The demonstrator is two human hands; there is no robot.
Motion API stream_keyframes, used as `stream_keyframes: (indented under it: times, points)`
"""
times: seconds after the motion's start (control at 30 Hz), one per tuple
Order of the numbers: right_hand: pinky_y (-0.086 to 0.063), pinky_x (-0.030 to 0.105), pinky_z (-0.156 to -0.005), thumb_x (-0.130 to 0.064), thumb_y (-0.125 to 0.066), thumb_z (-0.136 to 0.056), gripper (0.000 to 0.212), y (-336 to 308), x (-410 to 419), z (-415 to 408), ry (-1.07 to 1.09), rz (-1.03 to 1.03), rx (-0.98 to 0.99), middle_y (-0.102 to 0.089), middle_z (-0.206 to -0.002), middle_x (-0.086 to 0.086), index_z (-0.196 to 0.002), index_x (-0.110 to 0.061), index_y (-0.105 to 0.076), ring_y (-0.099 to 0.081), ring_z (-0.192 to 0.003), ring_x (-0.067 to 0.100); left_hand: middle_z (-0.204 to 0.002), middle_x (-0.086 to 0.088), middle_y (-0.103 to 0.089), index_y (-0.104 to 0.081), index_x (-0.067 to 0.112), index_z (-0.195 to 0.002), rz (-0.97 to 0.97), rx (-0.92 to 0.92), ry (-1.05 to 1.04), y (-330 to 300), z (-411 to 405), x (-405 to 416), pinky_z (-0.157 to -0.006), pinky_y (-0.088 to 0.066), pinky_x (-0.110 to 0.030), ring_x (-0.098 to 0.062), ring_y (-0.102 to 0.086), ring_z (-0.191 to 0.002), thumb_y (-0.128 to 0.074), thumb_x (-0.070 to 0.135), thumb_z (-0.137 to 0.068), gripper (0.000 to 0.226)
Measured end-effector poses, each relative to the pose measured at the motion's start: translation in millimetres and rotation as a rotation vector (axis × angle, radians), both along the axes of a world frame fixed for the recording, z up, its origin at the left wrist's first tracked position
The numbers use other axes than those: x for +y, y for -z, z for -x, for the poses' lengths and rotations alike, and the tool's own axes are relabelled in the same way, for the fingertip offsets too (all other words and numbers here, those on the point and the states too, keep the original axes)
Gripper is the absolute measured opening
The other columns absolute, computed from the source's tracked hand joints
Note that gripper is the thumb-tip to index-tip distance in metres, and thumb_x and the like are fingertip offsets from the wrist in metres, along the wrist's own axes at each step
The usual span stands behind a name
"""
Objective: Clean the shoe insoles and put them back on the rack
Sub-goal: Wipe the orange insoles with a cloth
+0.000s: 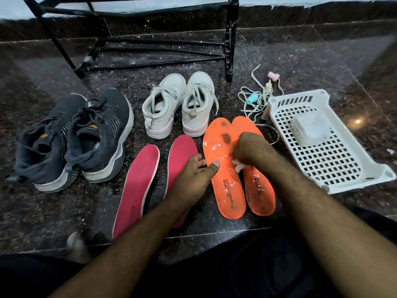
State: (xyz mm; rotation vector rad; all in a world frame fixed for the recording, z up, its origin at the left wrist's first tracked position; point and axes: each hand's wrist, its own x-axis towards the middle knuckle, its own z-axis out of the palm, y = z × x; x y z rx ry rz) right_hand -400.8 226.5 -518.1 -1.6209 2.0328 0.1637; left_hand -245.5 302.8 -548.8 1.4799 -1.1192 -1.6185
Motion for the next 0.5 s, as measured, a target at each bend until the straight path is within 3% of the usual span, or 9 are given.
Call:
stream_keyframes:
  times: [0.07,0.17,0.27,0.37,0.5]
  points:
    - [-0.044,0.029,-0.071,-0.018,-0.07,-0.083,0.032,0.8,3.6,-4.0,0.041,-0.045,-0.017,-0.066,-0.093,0.011,-0.111,-0.003,-0.064,-0.062,-0.083,0.024,-0.125,0.003,-0.061,-0.039,0.014,-0.143,-0.014,-0.035,-0.053,2.3,-4.4,-2.1,-0.078,-0.047,-0.009,0.0,-0.06,-0.102,-0.061,0.026,-0.1,0.05]
    - [-0.041,0.028,-0.071,-0.018,-0.073,-0.082,0.055,2.3,8.2,-11.5,0.076,-0.077,-0.071,-0.064,-0.119,0.019,-0.126,0.005,-0.052,-0.064,-0.109,0.03,-0.109,0.001,-0.065,-0.04,0.007,-0.145,-0.055,-0.079,-0.129,7.0,-10.5,-5.1,-0.096,-0.052,-0.033,-0.012,-0.063,-0.098,-0.06,0.023,-0.101,0.052]
    - [-0.047,0.034,-0.084,-0.015,-0.073,-0.083,0.071,3.6,15.2,-20.1,0.092,-0.069,-0.078,-0.059,-0.127,0.022,-0.136,0.006,-0.031,-0.059,-0.118,0.034,-0.108,-0.011,-0.068,-0.046,0.009,-0.139,-0.051,-0.194,-0.115,8.9,-13.1,-4.2,-0.095,-0.052,-0.041,-0.02,-0.066,-0.097,-0.061,0.016,-0.099,0.044]
    - [-0.05,0.04,-0.096,-0.008,-0.073,-0.082,0.087,3.6,22.9,-24.4,0.046,-0.086,-0.073,-0.06,-0.128,0.023,-0.144,0.006,-0.014,-0.06,-0.119,0.034,-0.102,-0.011,-0.071,-0.055,0.012,-0.129,-0.055,-0.262,-0.104,9.4,-15.2,-2.7,-0.09,-0.056,-0.043,-0.025,-0.069,-0.093,-0.059,0.014,-0.098,0.03]
    - [-0.049,0.045,-0.097,-0.012,-0.066,-0.086,0.065,-3.5,36.3,-18.5,-0.039,-0.036,-0.09,-0.061,-0.126,0.018,-0.137,-0.004,-0.027,-0.06,-0.116,0.033,-0.086,-0.005,-0.072,-0.065,0.018,-0.099,-0.069,-0.243,-0.132,11.7,-16.0,-5.0,-0.081,-0.058,-0.043,-0.022,-0.065,-0.079,-0.051,0.03,-0.09,0.02]
